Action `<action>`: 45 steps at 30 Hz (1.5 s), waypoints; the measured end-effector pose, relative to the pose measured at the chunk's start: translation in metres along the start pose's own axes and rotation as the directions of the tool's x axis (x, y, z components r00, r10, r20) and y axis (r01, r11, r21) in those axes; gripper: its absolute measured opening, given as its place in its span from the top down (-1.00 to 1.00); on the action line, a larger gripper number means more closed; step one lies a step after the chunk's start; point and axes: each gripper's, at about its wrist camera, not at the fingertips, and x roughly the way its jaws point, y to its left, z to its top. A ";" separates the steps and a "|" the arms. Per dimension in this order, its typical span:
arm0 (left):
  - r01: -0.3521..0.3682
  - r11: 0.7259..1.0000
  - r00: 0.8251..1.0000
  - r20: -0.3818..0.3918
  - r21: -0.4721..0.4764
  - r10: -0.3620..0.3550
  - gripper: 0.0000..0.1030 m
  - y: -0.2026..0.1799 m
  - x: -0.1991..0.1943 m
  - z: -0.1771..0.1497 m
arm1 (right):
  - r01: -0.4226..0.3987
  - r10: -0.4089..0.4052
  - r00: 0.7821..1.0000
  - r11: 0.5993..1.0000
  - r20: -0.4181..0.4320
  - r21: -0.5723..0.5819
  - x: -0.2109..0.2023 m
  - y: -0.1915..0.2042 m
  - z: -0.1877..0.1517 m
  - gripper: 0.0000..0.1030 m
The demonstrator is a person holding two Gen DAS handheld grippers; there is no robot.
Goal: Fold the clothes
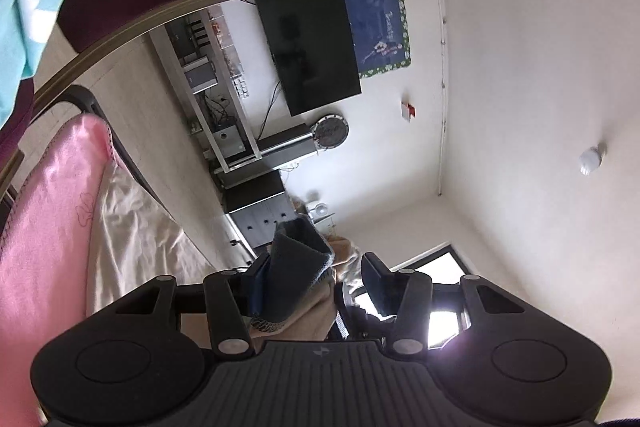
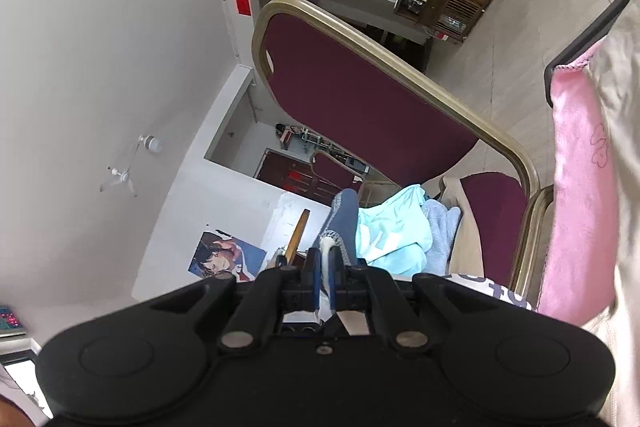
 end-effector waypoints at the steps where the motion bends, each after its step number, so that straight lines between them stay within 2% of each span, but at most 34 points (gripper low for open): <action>1: -0.013 1.000 1.000 -0.002 0.017 0.013 0.15 -0.001 0.001 -0.001 | 0.004 -0.004 1.000 1.000 0.001 0.001 0.001 0.000 0.000 0.91; 3: -0.060 0.997 0.998 0.003 0.048 0.060 0.49 -0.005 0.003 -0.003 | 0.012 -0.012 1.000 1.000 0.004 0.003 0.004 0.000 0.000 0.91; 5: -0.106 0.992 0.994 0.010 0.066 0.105 0.74 -0.007 0.003 -0.004 | 0.021 -0.021 1.000 1.000 0.007 0.006 0.007 0.000 0.000 0.91; 8: -0.177 0.978 0.984 0.032 0.114 0.175 0.93 -0.014 0.003 -0.007 | 0.043 -0.043 0.999 0.999 0.009 -0.005 0.009 0.003 0.001 0.91; 12: -0.271 0.947 0.962 0.096 0.174 0.257 0.95 -0.027 -0.002 -0.010 | 0.104 -0.104 0.995 0.993 0.010 -0.060 0.007 0.015 0.001 0.87; 15: -0.363 0.890 0.930 0.173 0.277 0.326 0.96 -0.054 -0.007 -0.015 | 0.205 -0.202 0.979 0.966 0.032 -0.158 0.004 0.037 -0.004 0.76; 17: -0.429 0.835 0.900 0.237 0.344 0.365 0.96 -0.080 -0.011 -0.018 | 0.270 -0.265 0.963 0.941 0.055 -0.204 -0.004 0.056 -0.006 0.29; 21: -0.534 0.720 0.843 0.350 0.443 0.409 0.96 -0.138 -0.023 -0.019 | 0.412 -0.388 0.911 0.858 0.138 -0.308 -0.031 0.106 -0.009 0.09; 24: -0.653 0.568 0.756 0.475 0.501 0.450 0.95 -0.186 -0.037 -0.018 | 0.466 -0.411 0.884 0.815 0.225 -0.343 -0.061 0.138 -0.015 -0.17; 26: -0.736 0.457 0.677 0.563 0.500 0.474 0.95 -0.209 -0.044 -0.019 | 0.482 -0.406 0.872 0.808 0.272 -0.339 -0.078 0.150 -0.022 -0.31; 27: -0.764 0.408 0.645 0.595 0.499 0.479 0.95 -0.215 -0.046 -0.019 | 0.485 -0.401 0.869 0.808 0.291 -0.333 -0.085 0.153 -0.025 -0.32; 28: -0.782 0.367 0.624 0.614 0.505 0.484 0.95 -0.218 -0.047 -0.019 | 0.488 -0.396 0.864 0.809 0.310 -0.327 -0.092 0.157 -0.028 -0.35; 29: -0.790 0.335 0.611 0.620 0.513 0.493 0.95 -0.217 -0.048 -0.017 | 0.486 -0.392 0.864 0.812 0.315 -0.323 -0.096 0.158 -0.031 -0.37; 33: -0.805 0.228 0.573 0.620 0.547 0.536 0.95 -0.189 -0.042 -0.013 | 0.484 -0.397 0.867 0.813 0.301 -0.324 -0.092 0.154 -0.045 -0.38; 36: -0.823 0.129 0.513 0.627 0.553 0.586 0.94 -0.156 -0.037 -0.009 | 0.487 -0.416 0.869 0.812 0.268 -0.322 -0.084 0.145 -0.053 -0.38; 37: -0.833 0.101 0.486 0.632 0.544 0.604 0.93 -0.147 -0.036 -0.007 | 0.488 -0.422 0.870 0.812 0.256 -0.320 -0.082 0.142 -0.054 -0.38; 38: -0.847 0.074 0.449 0.635 0.526 0.629 0.93 -0.134 -0.037 -0.003 | 0.489 -0.428 0.870 0.812 0.245 -0.318 -0.080 0.139 -0.056 -0.38; 39: -0.862 0.059 0.414 0.631 0.503 0.656 0.93 -0.120 -0.038 0.002 | 0.490 -0.434 0.870 0.813 0.233 -0.316 -0.078 0.136 -0.058 -0.38; 41: -0.903 0.033 0.322 0.622 0.429 0.713 0.87 -0.097 -0.050 0.013 | 0.495 -0.446 0.868 0.813 0.218 -0.305 -0.074 0.131 -0.060 -0.38; 42: -0.921 0.027 0.282 0.618 0.389 0.733 0.74 -0.092 -0.059 0.018 | 0.496 -0.450 0.867 0.817 0.212 -0.295 -0.074 0.129 -0.061 -0.38; 43: -0.936 0.025 0.250 0.613 0.351 0.750 0.64 -0.088 -0.068 0.022 | 0.491 -0.446 0.870 0.822 0.211 -0.287 -0.076 0.129 -0.060 -0.39; 45: -0.951 0.054 0.237 0.605 0.305 0.760 0.34 -0.095 -0.087 0.024 | 0.481 -0.436 0.875 0.834 0.210 -0.271 -0.081 0.128 -0.059 -0.43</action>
